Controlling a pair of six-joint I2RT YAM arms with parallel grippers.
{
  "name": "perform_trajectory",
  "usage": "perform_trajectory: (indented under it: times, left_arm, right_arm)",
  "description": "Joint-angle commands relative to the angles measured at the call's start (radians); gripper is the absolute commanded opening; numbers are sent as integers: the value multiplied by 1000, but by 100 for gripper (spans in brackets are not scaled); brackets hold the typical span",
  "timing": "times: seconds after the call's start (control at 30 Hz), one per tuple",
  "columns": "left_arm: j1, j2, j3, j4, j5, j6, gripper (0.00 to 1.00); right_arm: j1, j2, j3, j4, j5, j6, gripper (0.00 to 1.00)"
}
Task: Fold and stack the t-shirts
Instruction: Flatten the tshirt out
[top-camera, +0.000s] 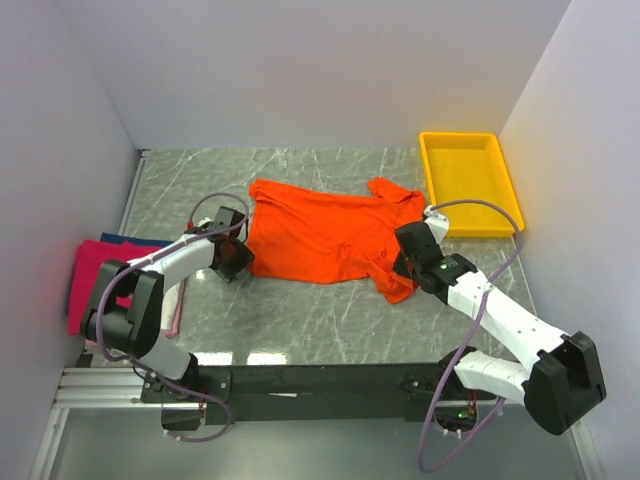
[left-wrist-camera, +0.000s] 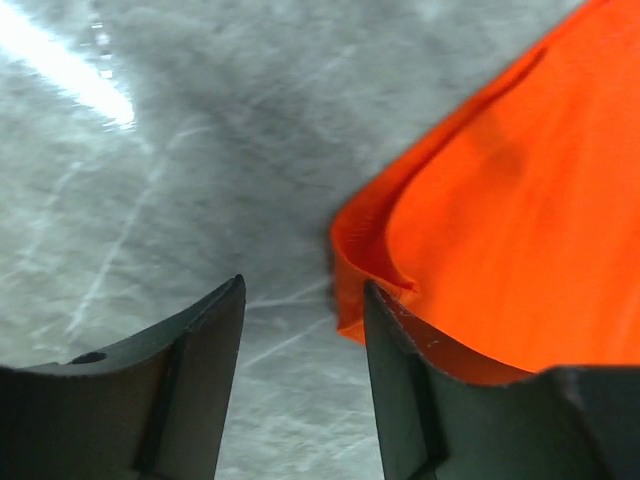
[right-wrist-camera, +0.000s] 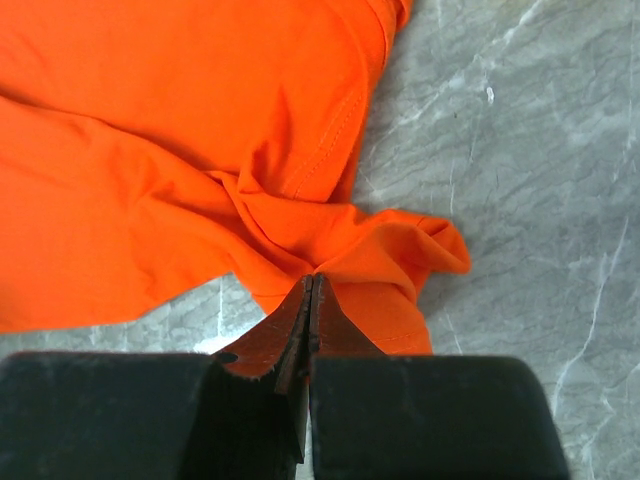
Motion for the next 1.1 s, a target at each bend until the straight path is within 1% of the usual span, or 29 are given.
perform_trajectory:
  times: [0.0, 0.03, 0.07, 0.13, 0.2, 0.3, 0.5, 0.63, 0.7, 0.9, 1.07]
  left_arm:
    - [-5, -24, -6, 71, 32, -14, 55]
    - [-5, -25, -12, 77, 37, -9, 51]
    - [-5, -30, -16, 83, 40, -11, 51]
    - [-5, -32, -26, 91, 51, -14, 45]
    - [-5, -41, -30, 97, 62, -15, 43]
    - [-5, -93, -59, 117, 74, -22, 42]
    - [-8, -134, -38, 77, 49, -8, 43]
    - [-37, -107, -3, 43, 23, -9, 50]
    - [-57, -87, 8, 19, -3, -15, 52]
    - [-63, -44, 11, -1, -33, -65, 43]
    - [-63, -1, 17, -7, -75, -94, 40]
  right_arm:
    - [-6, -14, -19, 32, -2, 0, 0]
    - [-5, -14, -19, 31, -2, 0, 0]
    - [-8, -14, -20, 31, 0, 0, 0]
    - [-8, -13, -23, 34, -2, 0, 0]
    - [-6, -11, -23, 37, -5, -2, 0]
    - [-6, -8, -25, 39, -8, 0, 0]
    - [-6, 4, -29, 52, -19, 1, 0]
    - [-6, 1, -37, 55, -19, 7, 0]
    - [-6, 3, -38, 57, -20, 12, 0]
    - [-8, -2, -43, 56, -22, 15, 0]
    - [-6, -14, -46, 49, -17, 20, 0]
